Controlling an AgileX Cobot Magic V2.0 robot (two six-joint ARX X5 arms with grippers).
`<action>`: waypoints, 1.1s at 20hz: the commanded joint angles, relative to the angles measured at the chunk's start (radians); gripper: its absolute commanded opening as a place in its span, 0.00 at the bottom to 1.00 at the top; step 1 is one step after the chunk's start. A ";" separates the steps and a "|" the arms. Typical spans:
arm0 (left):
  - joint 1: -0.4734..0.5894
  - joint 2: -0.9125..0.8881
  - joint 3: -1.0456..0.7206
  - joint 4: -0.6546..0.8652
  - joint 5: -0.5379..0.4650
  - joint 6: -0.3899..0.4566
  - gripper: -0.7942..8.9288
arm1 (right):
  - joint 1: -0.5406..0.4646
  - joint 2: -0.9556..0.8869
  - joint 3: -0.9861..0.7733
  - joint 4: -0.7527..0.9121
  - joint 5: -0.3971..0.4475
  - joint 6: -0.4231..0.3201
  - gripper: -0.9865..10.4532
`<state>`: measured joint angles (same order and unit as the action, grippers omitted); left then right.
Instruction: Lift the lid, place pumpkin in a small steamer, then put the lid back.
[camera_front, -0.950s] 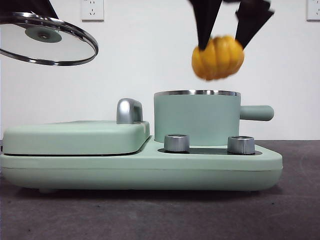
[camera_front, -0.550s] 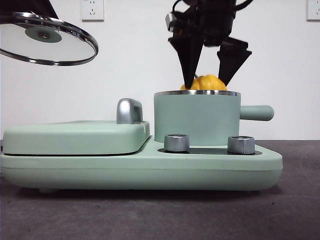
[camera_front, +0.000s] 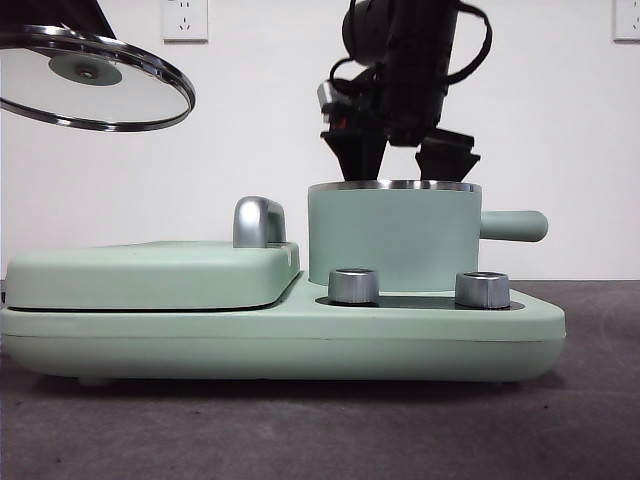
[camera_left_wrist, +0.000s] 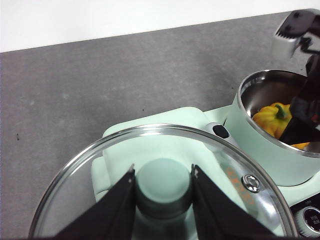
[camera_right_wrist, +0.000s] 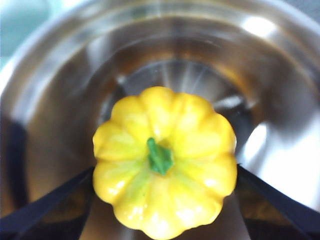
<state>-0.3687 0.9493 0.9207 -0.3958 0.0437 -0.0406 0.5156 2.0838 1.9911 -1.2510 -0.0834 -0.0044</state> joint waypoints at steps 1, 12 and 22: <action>-0.002 0.005 0.015 0.029 0.000 0.015 0.09 | 0.006 0.028 0.027 0.030 -0.003 -0.015 0.41; -0.002 0.005 0.015 0.029 0.000 0.023 0.09 | 0.013 0.082 0.027 0.060 0.005 -0.015 0.41; -0.002 0.005 0.015 0.029 0.000 0.022 0.09 | 0.019 0.065 0.049 0.024 0.006 -0.015 0.53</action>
<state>-0.3687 0.9493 0.9207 -0.3958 0.0437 -0.0261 0.5247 2.1365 2.0079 -1.2274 -0.0769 -0.0113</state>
